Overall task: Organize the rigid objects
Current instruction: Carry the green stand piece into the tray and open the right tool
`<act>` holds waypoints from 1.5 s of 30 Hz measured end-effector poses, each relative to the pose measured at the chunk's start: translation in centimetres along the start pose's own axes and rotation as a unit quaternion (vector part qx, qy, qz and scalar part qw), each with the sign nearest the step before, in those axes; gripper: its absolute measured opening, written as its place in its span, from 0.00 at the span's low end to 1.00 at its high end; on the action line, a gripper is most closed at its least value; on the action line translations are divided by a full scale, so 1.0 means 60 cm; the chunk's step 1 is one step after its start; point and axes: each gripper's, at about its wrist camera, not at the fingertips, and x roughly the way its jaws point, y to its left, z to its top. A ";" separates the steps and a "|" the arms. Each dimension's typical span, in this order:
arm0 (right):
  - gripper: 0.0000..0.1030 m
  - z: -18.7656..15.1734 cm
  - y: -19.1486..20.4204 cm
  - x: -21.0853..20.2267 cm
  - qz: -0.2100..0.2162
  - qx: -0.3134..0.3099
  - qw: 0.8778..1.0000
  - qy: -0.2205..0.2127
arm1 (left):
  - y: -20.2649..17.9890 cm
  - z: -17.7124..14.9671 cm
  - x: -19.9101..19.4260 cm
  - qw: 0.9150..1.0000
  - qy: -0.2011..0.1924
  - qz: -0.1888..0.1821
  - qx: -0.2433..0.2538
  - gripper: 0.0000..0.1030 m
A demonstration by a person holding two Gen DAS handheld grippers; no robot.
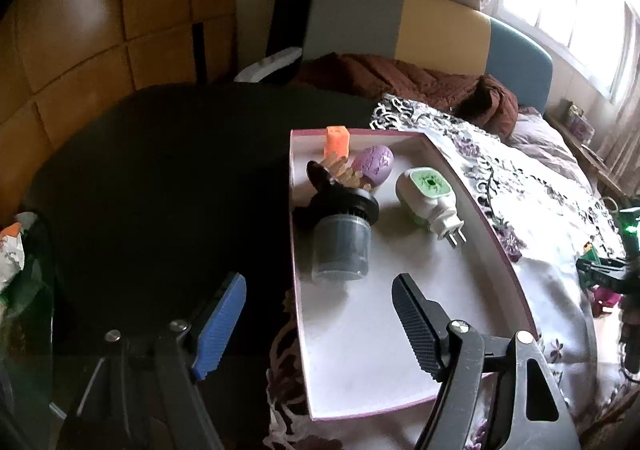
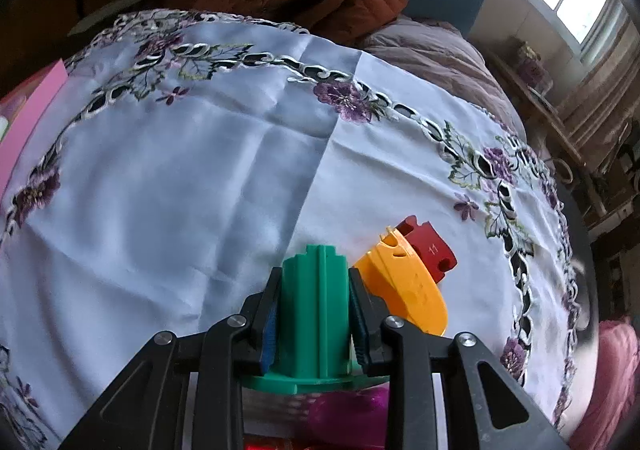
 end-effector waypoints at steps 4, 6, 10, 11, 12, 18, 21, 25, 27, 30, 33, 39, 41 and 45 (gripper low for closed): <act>0.28 0.007 -0.005 -0.006 0.006 0.017 1.000 0.008 | 0.006 -0.002 -0.005 1.000 -0.001 -0.003 0.003 0.74; 0.28 0.014 -0.003 -0.026 0.009 0.024 1.000 -0.009 | 0.010 -0.002 -0.013 1.000 -0.010 0.001 0.003 0.74; 0.29 0.038 0.030 -0.097 0.045 0.023 0.996 -0.066 | 0.018 -0.003 -0.018 1.000 -0.017 0.004 -0.002 0.75; 0.28 0.044 0.045 -0.112 0.059 0.017 0.995 -0.077 | 0.019 -0.003 -0.018 1.000 -0.017 0.002 -0.005 0.75; 0.28 0.049 0.064 -0.128 0.073 0.007 0.993 -0.088 | 0.021 -0.003 -0.018 1.000 -0.016 0.001 -0.007 0.75; 0.28 0.067 0.188 -0.184 0.160 -0.037 0.979 -0.118 | 0.030 -0.009 -0.016 1.000 -0.011 -0.002 -0.013 0.75; 0.28 0.069 0.245 -0.202 0.205 -0.057 0.970 -0.115 | 0.036 -0.013 -0.015 1.000 -0.009 -0.001 -0.016 0.75; 0.28 0.066 0.314 -0.220 0.263 -0.082 0.957 -0.095 | 0.047 -0.020 -0.011 1.000 -0.004 0.000 -0.025 0.75; 0.28 0.064 0.342 -0.217 0.285 -0.091 0.951 -0.077 | 0.052 -0.022 -0.009 1.000 -0.003 0.000 -0.031 0.75; 0.28 0.060 0.385 -0.214 0.303 -0.103 0.946 -0.056 | 0.057 -0.023 -0.008 0.999 -0.003 -0.001 -0.035 0.75; 0.28 0.059 0.424 -0.205 0.304 -0.114 0.945 -0.040 | 0.058 -0.023 -0.007 0.999 -0.002 -0.002 -0.035 0.75; 0.28 0.091 0.474 -0.159 0.277 -0.096 0.956 -0.026 | 0.064 -0.026 -0.003 0.999 0.004 -0.002 -0.038 0.75; 0.30 0.100 0.486 -0.140 0.275 -0.097 0.956 -0.018 | 0.065 -0.026 -0.003 0.999 0.004 -0.001 -0.038 0.75; 0.35 0.100 0.503 -0.128 0.269 -0.097 0.958 -0.008 | 0.071 -0.028 -0.003 0.999 0.006 0.002 -0.041 0.75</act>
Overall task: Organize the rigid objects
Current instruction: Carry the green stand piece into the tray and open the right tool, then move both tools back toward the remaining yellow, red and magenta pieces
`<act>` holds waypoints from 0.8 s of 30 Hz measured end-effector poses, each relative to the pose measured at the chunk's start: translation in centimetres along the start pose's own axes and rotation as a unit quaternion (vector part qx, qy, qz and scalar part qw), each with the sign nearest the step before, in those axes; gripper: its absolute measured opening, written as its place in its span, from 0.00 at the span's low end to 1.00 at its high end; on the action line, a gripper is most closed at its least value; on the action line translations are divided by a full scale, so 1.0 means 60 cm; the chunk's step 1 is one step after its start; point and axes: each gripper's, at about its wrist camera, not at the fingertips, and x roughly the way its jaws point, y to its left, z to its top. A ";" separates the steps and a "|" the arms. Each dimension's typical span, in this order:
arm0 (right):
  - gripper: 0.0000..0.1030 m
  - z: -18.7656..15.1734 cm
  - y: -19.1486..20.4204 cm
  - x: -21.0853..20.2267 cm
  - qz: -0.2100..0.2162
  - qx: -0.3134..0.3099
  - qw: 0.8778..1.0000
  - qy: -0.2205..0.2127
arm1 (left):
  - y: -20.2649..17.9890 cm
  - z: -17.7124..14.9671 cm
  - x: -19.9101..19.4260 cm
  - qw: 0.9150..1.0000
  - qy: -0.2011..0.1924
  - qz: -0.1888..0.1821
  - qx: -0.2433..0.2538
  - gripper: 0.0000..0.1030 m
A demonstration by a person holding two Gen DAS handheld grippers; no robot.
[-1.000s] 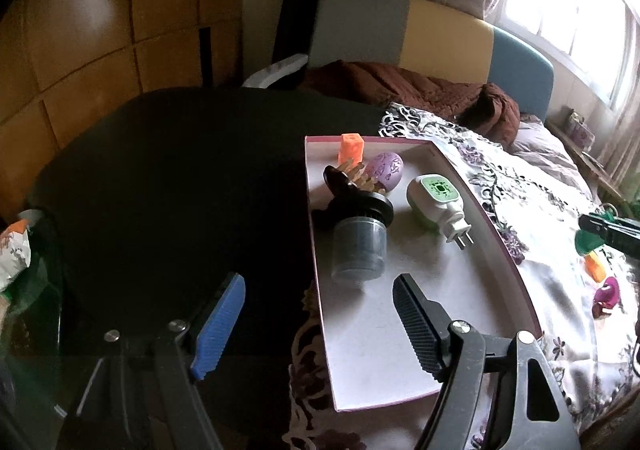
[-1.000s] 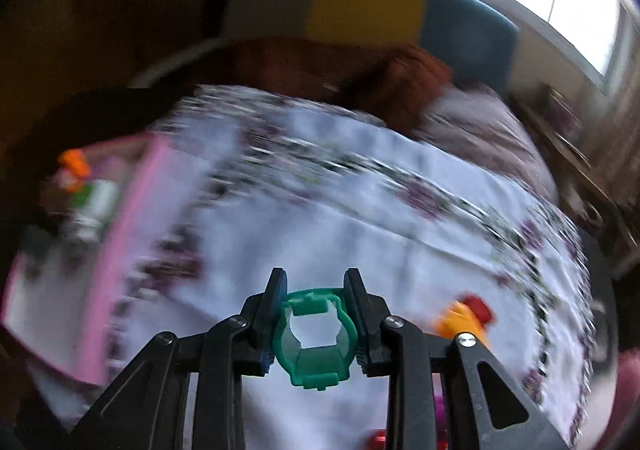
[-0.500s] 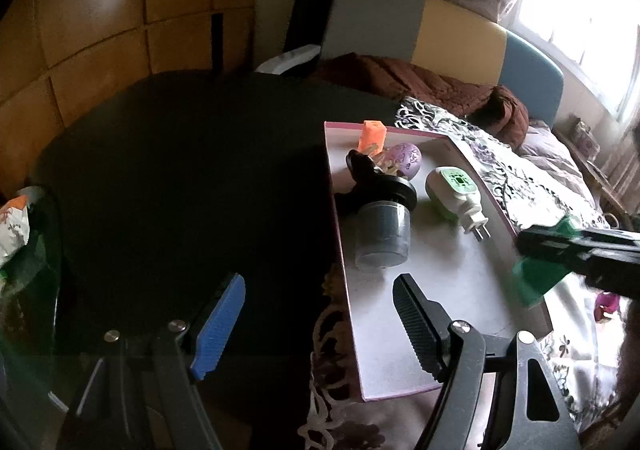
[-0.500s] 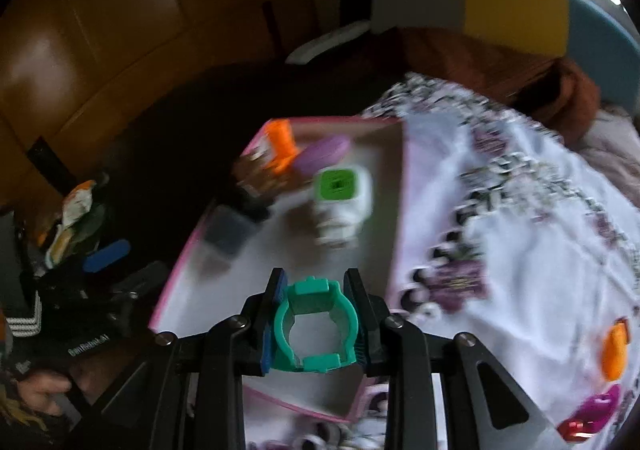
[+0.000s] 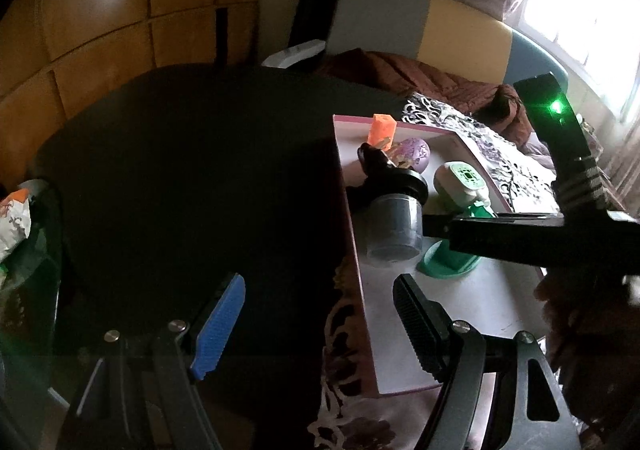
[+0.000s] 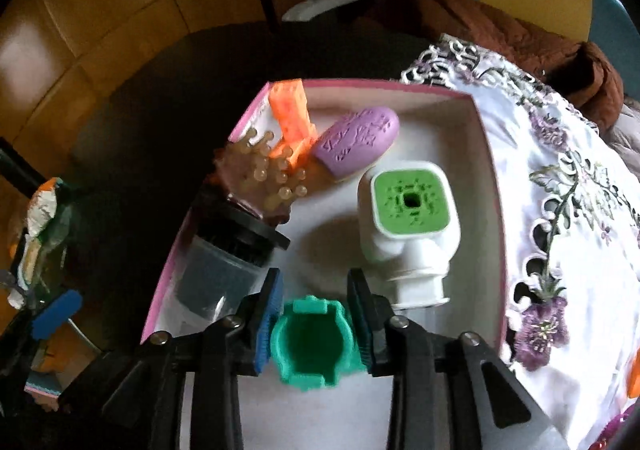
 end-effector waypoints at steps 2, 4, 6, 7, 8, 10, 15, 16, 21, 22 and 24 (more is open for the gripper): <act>0.39 -0.001 0.000 -0.002 0.001 0.001 1.000 -0.005 | 0.002 0.000 -0.001 1.000 -0.001 0.002 -0.002 0.75; 0.40 -0.005 0.002 -0.012 0.001 0.001 1.000 -0.017 | 0.003 0.001 -0.003 1.000 -0.003 0.002 -0.004 0.75; 0.41 -0.006 0.002 -0.027 0.001 -0.004 0.999 -0.035 | 0.002 0.002 -0.006 1.000 -0.005 0.003 -0.003 0.75; 0.43 -0.007 0.004 -0.037 0.002 -0.006 0.999 -0.047 | 0.001 0.003 -0.006 1.000 -0.005 0.002 -0.003 0.75; 0.44 -0.007 0.005 -0.047 0.002 -0.008 0.998 -0.056 | 0.000 0.003 -0.007 1.000 -0.006 0.002 -0.002 0.75; 0.44 -0.010 0.006 -0.067 0.003 -0.009 0.997 -0.077 | -0.002 0.003 -0.010 1.000 -0.007 0.002 -0.002 0.75; 0.44 -0.013 0.004 -0.099 0.002 -0.003 0.994 -0.107 | -0.007 0.002 -0.016 1.000 -0.010 0.003 0.002 0.75; 0.44 -0.014 0.004 -0.103 0.001 -0.003 0.994 -0.110 | -0.008 0.002 -0.017 1.000 -0.010 0.003 0.003 0.75; 0.44 -0.023 -0.005 -0.119 -0.002 -0.002 0.993 -0.121 | -0.012 0.000 -0.020 1.000 -0.011 0.004 0.007 0.75; 0.45 -0.024 -0.007 -0.121 -0.004 -0.003 0.992 -0.124 | -0.013 0.000 -0.022 1.000 -0.012 0.004 0.008 0.75; 0.45 -0.030 -0.013 -0.130 -0.007 -0.003 0.991 -0.130 | -0.015 0.001 -0.024 1.000 -0.014 0.004 0.011 0.75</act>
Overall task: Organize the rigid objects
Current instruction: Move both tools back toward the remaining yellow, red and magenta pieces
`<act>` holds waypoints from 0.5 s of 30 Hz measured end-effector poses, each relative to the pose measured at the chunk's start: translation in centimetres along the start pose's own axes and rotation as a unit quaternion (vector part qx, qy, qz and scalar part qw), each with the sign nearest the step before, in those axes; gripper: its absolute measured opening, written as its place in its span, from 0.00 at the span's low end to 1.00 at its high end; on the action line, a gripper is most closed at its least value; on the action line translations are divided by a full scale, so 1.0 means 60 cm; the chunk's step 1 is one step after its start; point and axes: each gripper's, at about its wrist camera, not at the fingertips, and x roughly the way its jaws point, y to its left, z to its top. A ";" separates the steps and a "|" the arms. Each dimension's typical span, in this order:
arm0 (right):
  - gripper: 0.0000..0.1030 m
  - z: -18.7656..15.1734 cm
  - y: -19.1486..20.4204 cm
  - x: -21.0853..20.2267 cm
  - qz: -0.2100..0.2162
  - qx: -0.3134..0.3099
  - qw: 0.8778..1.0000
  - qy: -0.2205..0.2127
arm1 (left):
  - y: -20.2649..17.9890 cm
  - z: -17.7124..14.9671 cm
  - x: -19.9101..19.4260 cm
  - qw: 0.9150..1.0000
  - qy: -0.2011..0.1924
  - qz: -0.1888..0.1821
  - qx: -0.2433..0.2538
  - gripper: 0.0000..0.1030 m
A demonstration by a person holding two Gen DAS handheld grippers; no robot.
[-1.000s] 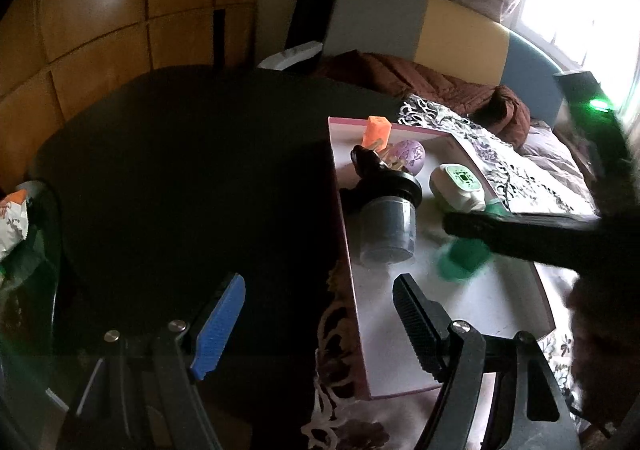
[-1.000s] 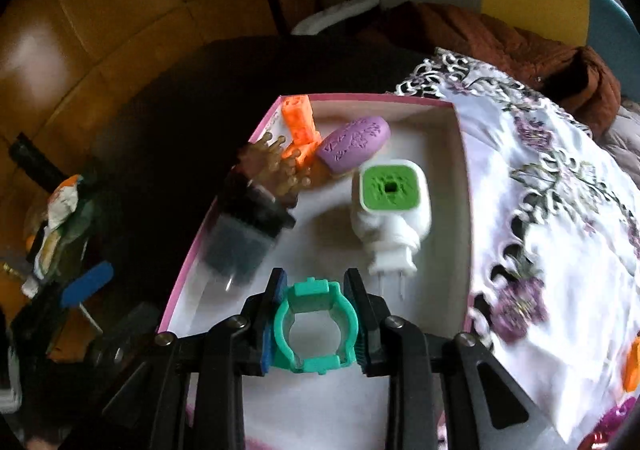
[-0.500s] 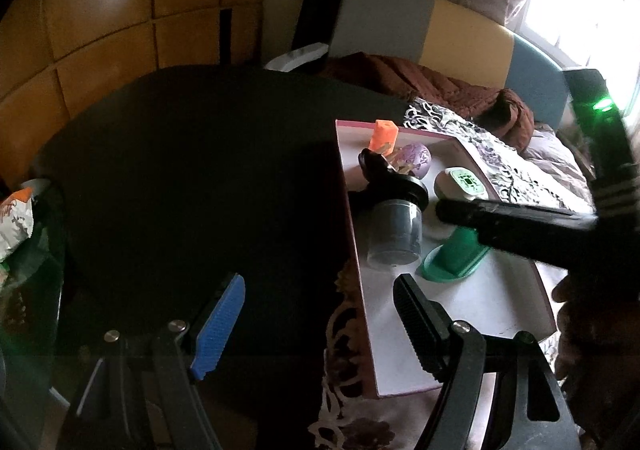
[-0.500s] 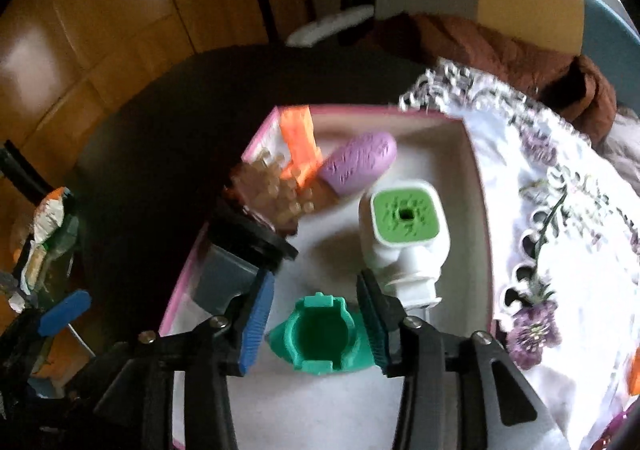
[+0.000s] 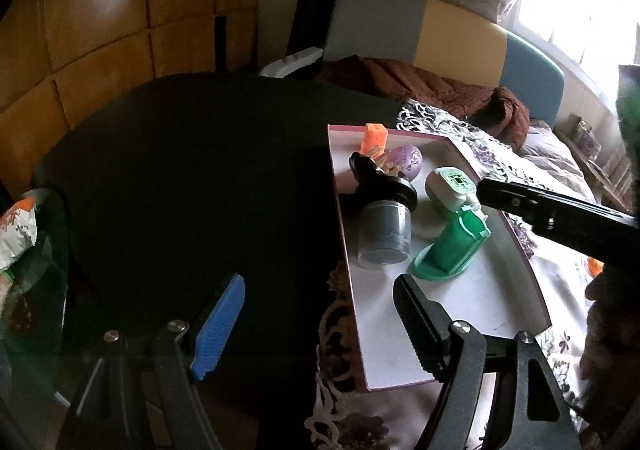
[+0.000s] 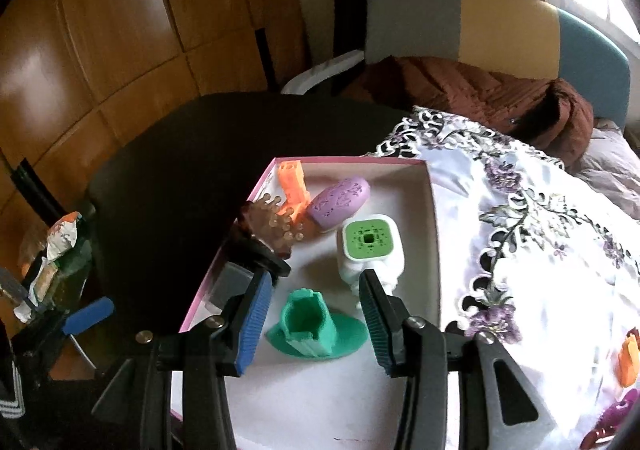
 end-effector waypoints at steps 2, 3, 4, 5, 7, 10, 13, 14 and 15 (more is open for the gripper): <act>0.44 -0.002 -0.009 -0.013 -0.004 0.001 1.000 -0.008 | -0.002 0.001 -0.002 1.000 -0.002 0.000 0.003 0.75; 0.44 -0.002 -0.016 -0.020 -0.006 0.002 1.000 -0.012 | -0.005 0.001 -0.003 1.000 -0.003 0.001 0.004 0.75; 0.44 -0.003 -0.022 -0.026 -0.008 0.004 1.000 -0.015 | -0.006 0.001 -0.004 1.000 -0.004 0.000 0.006 0.75; 0.45 -0.004 -0.030 -0.033 -0.012 0.007 1.000 -0.019 | -0.008 0.002 -0.006 1.000 -0.005 -0.001 0.008 0.75; 0.44 -0.005 -0.048 -0.045 -0.019 0.012 0.999 -0.026 | -0.014 0.003 -0.009 1.000 -0.008 -0.002 0.014 0.75; 0.45 -0.010 -0.082 -0.060 -0.034 0.026 0.999 -0.030 | -0.022 0.004 -0.011 1.000 -0.009 -0.005 0.021 0.75; 0.45 -0.019 -0.124 -0.073 -0.053 0.046 0.997 -0.032 | -0.030 0.005 -0.014 1.000 -0.009 -0.006 0.029 0.75; 0.45 -0.023 -0.140 -0.077 -0.060 0.053 0.996 -0.032 | -0.032 0.005 -0.014 0.999 -0.009 -0.007 0.030 0.75; 0.45 -0.026 -0.153 -0.081 -0.067 0.059 0.995 -0.032 | -0.035 0.006 -0.014 0.999 -0.010 -0.008 0.033 0.75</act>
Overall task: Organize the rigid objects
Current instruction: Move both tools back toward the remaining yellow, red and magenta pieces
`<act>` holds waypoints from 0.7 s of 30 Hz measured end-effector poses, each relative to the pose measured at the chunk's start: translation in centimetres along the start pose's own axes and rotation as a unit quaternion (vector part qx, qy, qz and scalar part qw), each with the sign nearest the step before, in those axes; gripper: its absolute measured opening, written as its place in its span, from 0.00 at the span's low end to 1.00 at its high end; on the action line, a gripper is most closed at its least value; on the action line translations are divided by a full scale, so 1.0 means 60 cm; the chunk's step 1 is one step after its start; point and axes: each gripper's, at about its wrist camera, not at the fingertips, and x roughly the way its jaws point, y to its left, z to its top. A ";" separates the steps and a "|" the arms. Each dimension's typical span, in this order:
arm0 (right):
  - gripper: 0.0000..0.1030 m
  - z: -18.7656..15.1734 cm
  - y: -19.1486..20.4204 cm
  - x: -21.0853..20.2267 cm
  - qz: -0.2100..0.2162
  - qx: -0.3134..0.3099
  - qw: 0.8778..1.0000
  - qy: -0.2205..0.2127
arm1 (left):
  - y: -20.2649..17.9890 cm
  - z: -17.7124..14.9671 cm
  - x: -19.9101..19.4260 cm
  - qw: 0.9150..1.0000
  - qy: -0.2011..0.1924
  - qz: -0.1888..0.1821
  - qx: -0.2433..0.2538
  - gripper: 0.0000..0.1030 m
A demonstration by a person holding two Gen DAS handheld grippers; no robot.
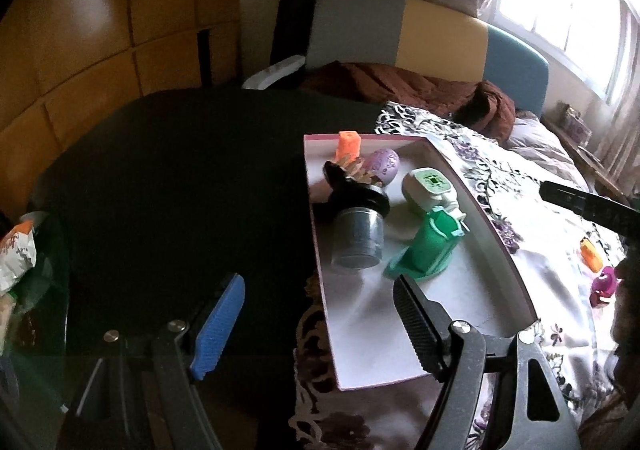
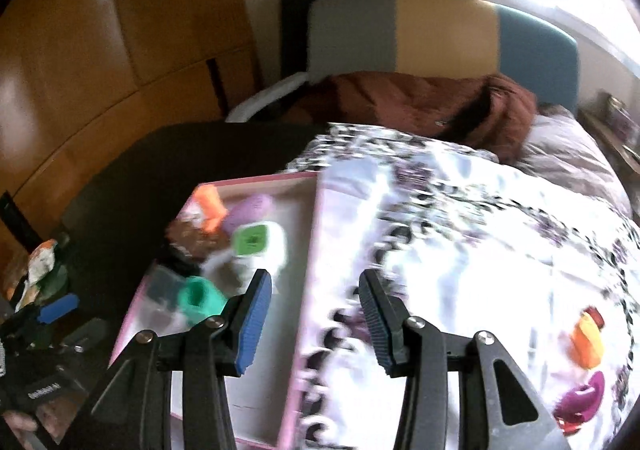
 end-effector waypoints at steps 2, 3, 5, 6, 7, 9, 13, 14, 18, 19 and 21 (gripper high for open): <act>0.45 -0.002 -0.033 -0.006 -0.016 0.016 1.000 0.000 | -0.007 0.002 -0.003 1.000 -0.003 0.000 0.007 0.75; 0.45 -0.003 -0.053 -0.011 -0.024 0.026 0.999 -0.001 | -0.010 0.003 -0.004 1.000 -0.004 -0.001 0.010 0.75; 0.45 -0.004 -0.082 -0.020 -0.038 0.037 0.999 -0.003 | -0.016 0.006 -0.004 1.000 -0.004 -0.005 0.013 0.75; 0.45 -0.005 -0.102 -0.026 -0.049 0.046 0.998 -0.005 | -0.018 0.006 -0.004 1.000 -0.003 -0.005 0.016 0.75; 0.45 -0.005 -0.115 -0.031 -0.055 0.053 0.997 -0.006 | -0.021 0.006 -0.005 1.000 -0.003 -0.006 0.018 0.75; 0.45 -0.006 -0.151 -0.045 -0.070 0.070 0.995 -0.010 | -0.028 0.006 -0.006 1.000 -0.003 -0.007 0.025 0.75; 0.45 -0.007 -0.214 -0.074 -0.107 0.094 0.990 -0.020 | -0.041 0.007 -0.013 0.999 -0.009 -0.009 0.038 0.75; 0.45 -0.008 -0.232 -0.082 -0.116 0.101 0.988 -0.023 | -0.046 0.008 -0.015 0.999 -0.011 -0.012 0.043 0.75; 0.45 -0.024 -0.311 -0.114 -0.160 0.142 0.976 -0.038 | -0.060 0.013 -0.019 0.998 -0.012 -0.021 0.051 0.75; 0.45 -0.031 -0.332 -0.123 -0.178 0.153 0.971 -0.043 | -0.063 0.014 -0.019 0.998 -0.012 -0.023 0.052 0.75; 0.45 -0.046 -0.369 -0.137 -0.201 0.183 0.961 -0.053 | -0.069 0.016 -0.019 0.998 -0.010 -0.029 0.053 0.75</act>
